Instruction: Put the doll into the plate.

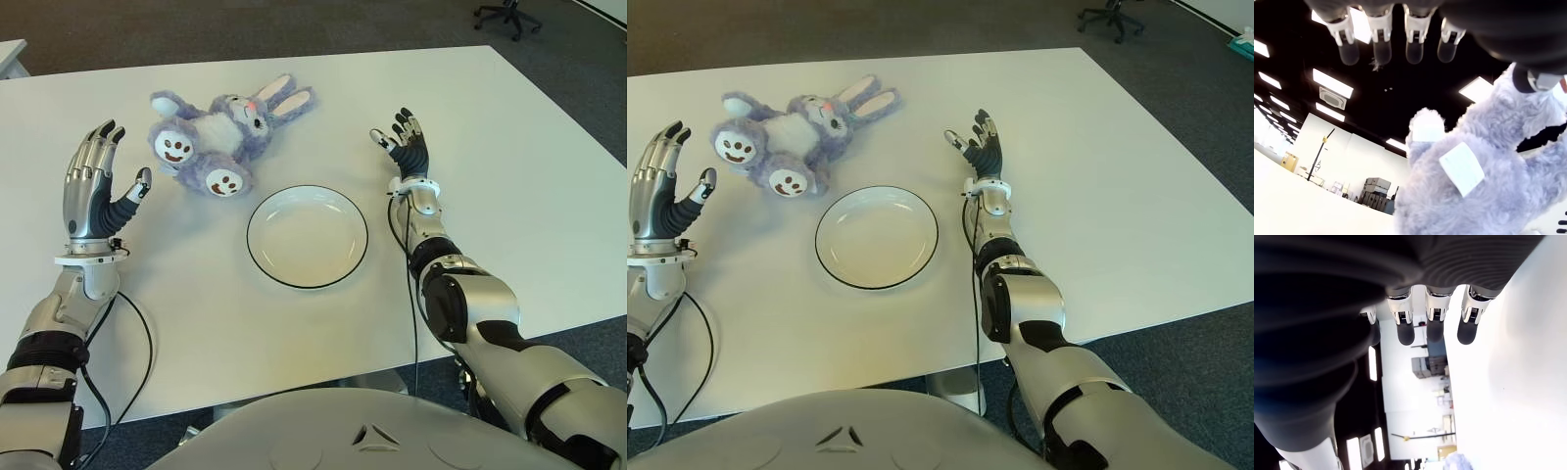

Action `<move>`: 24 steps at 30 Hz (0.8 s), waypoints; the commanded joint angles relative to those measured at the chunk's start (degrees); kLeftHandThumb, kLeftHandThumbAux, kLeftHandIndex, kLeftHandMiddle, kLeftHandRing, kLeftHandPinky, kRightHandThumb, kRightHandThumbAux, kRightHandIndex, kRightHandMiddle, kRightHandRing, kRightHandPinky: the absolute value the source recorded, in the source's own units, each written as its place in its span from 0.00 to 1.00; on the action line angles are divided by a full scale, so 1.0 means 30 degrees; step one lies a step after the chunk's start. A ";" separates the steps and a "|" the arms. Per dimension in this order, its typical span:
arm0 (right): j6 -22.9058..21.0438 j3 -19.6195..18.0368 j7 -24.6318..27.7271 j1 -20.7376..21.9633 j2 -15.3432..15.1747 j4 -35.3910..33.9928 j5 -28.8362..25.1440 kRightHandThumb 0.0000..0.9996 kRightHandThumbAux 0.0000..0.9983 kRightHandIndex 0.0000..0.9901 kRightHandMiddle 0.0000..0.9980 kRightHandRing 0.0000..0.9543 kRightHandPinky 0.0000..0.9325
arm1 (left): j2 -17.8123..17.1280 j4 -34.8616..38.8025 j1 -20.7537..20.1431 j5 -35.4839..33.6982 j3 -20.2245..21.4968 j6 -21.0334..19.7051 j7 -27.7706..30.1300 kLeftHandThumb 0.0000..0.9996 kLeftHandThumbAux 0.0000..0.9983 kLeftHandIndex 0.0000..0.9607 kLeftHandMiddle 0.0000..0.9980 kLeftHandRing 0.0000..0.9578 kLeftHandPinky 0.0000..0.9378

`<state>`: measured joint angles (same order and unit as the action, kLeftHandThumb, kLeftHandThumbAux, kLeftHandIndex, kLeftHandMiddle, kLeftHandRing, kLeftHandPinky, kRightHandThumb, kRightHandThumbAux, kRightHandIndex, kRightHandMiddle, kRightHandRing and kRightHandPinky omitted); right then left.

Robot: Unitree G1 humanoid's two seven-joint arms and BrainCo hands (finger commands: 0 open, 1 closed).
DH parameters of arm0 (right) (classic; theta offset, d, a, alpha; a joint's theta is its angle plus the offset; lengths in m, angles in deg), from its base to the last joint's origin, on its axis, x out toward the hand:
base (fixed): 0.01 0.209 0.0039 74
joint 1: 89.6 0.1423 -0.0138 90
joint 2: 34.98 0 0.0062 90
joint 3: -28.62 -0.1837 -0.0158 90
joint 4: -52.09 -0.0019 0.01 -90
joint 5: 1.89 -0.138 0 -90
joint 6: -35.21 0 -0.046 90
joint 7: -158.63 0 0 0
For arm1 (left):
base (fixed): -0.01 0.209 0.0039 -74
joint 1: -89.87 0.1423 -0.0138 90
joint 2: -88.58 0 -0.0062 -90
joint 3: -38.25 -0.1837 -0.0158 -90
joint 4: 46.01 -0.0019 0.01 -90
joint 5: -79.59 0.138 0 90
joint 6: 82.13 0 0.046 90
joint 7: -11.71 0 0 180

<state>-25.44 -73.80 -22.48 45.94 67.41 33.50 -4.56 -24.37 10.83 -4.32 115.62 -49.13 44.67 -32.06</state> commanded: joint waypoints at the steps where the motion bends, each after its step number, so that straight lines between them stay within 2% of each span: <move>1: -0.0937 -0.0053 -0.0005 -0.1486 0.0446 0.1011 0.0011 0.14 0.80 0.06 0.04 0.04 0.08 | -0.0183 0.0403 -0.0129 0.0406 -0.0348 -0.0118 0.0358 0.47 0.13 0.00 0.00 0.00 0.00; 14: -0.0880 -0.0049 -0.0008 -0.1536 0.0437 0.0985 0.0036 0.13 0.79 0.06 0.04 0.04 0.08 | -0.0307 0.1568 -0.0367 0.0491 -0.0642 -0.0905 0.1266 0.47 0.14 0.00 0.00 0.00 0.00; 24: -0.0803 -0.0006 -0.0037 -0.1625 0.0378 0.0961 0.0091 0.13 0.79 0.05 0.04 0.04 0.08 | -0.0457 0.1316 -0.1178 0.1004 -0.1052 -0.0674 0.1166 0.48 0.15 0.00 0.00 0.00 0.00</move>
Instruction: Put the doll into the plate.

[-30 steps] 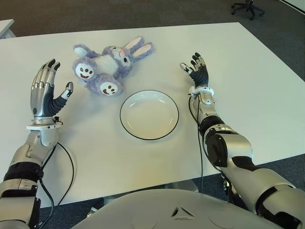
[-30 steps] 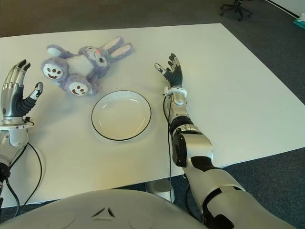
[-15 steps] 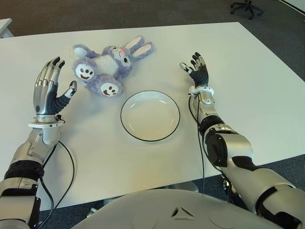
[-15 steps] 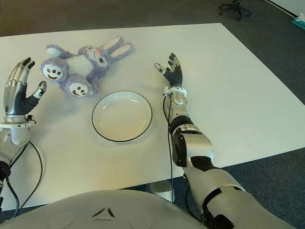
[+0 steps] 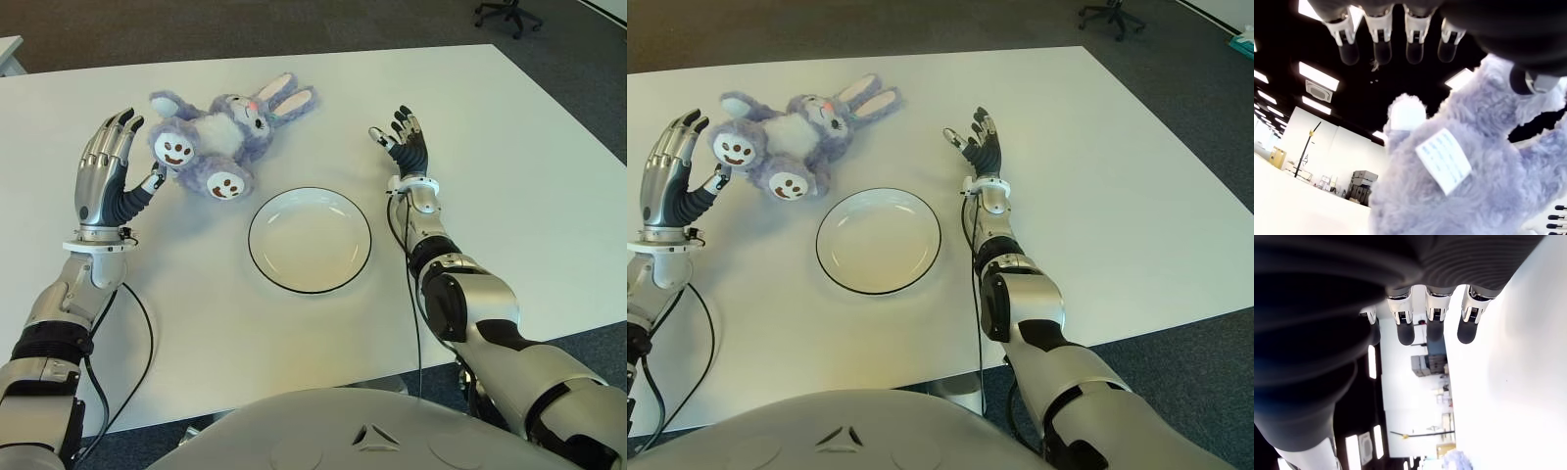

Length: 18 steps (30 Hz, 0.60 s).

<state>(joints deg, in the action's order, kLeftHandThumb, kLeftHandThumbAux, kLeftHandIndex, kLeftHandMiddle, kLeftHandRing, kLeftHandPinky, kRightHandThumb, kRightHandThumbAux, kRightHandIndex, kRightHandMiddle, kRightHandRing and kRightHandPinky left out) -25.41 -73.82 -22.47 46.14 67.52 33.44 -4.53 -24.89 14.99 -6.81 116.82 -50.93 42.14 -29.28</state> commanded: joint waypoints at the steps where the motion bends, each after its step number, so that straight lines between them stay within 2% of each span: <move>1: -0.0795 0.0016 -0.0047 -0.1706 0.0333 0.0978 0.0098 0.13 0.79 0.05 0.04 0.04 0.08 | -0.0310 -0.0257 -0.0498 0.0689 -0.0542 0.0251 0.0165 0.48 0.15 0.00 0.00 0.00 0.00; 18: -0.0664 0.0017 -0.0037 -0.1863 0.0320 0.0895 0.0116 0.13 0.79 0.06 0.04 0.04 0.08 | -0.0571 -0.1950 -0.2023 0.1654 -0.1551 0.1280 -0.0996 0.51 0.15 0.00 0.00 0.00 0.00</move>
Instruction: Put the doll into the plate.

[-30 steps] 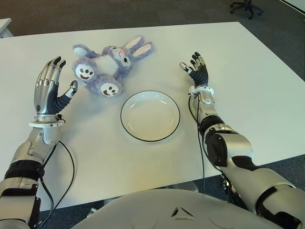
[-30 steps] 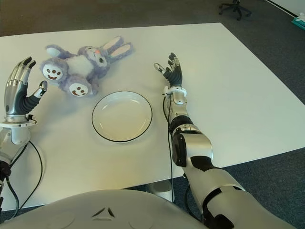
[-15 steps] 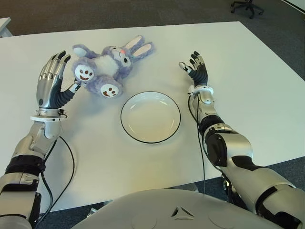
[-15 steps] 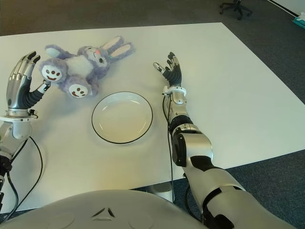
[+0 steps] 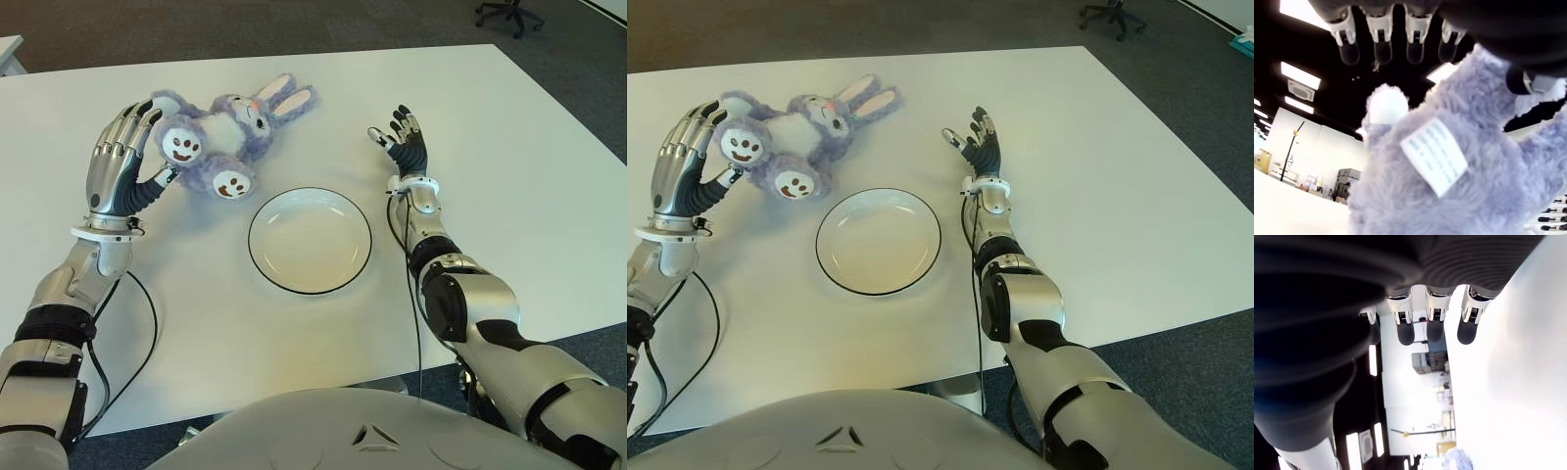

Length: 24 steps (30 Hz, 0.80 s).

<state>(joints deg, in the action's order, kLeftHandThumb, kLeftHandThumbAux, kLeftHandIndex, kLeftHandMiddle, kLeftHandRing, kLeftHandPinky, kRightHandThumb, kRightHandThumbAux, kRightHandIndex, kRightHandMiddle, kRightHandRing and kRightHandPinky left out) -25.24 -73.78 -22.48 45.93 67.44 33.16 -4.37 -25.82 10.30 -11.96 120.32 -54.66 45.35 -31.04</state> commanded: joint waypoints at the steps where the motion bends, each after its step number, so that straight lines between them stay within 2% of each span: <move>1: -0.0732 0.0008 -0.0027 -0.1799 0.0341 0.0986 0.0067 0.13 0.79 0.06 0.04 0.04 0.08 | -0.0265 -0.0497 -0.0403 0.0505 -0.0364 0.0212 -0.0402 0.51 0.15 0.00 0.00 0.00 0.00; 24: -0.0751 -0.0056 -0.0018 -0.1821 0.0337 0.0980 0.0009 0.14 0.80 0.06 0.05 0.04 0.08 | -0.0251 -0.1533 -0.1595 0.0708 -0.1204 0.0124 -0.0601 0.48 0.14 0.00 0.00 0.00 0.00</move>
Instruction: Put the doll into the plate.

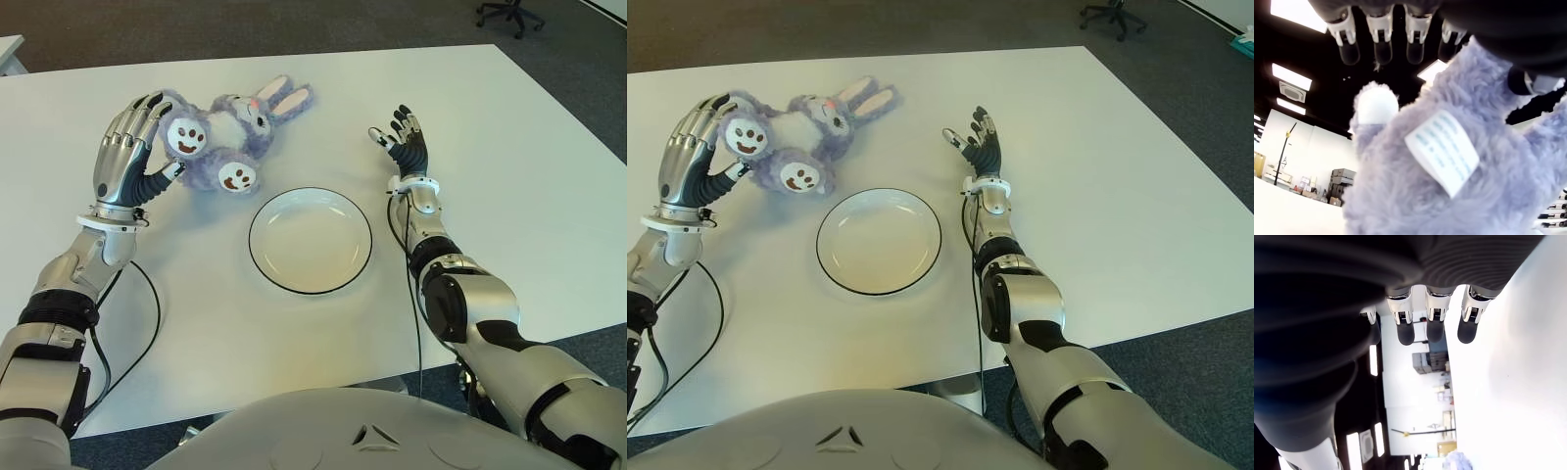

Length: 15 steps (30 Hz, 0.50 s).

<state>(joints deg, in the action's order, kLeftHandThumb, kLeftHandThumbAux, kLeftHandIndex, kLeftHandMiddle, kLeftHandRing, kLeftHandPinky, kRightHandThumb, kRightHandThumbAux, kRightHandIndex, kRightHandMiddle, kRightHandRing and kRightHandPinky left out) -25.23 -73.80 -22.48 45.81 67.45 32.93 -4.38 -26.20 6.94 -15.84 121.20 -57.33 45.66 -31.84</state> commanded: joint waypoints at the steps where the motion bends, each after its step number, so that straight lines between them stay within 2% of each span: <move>1: -0.0741 -0.0053 -0.0015 -0.1791 0.0333 0.1053 0.0009 0.14 0.80 0.06 0.05 0.04 0.08 | -0.0122 -0.0428 -0.0305 0.0429 -0.0344 0.0031 -0.0376 0.48 0.14 0.00 0.00 0.00 0.00; 15: -0.0893 -0.0028 0.0008 -0.1740 0.0314 0.1077 0.0037 0.13 0.79 0.05 0.03 0.03 0.07 | -0.0001 -0.0546 -0.0707 0.0591 -0.0865 0.0185 -0.0671 0.48 0.15 0.00 0.00 0.00 0.00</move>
<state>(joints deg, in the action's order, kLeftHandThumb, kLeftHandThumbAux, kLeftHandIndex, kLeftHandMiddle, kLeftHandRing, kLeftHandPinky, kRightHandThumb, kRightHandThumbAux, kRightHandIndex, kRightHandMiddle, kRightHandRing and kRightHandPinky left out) -25.23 -73.83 -22.47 45.81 67.43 32.91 -4.38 -26.20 5.74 -17.12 121.75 -59.15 46.19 -33.34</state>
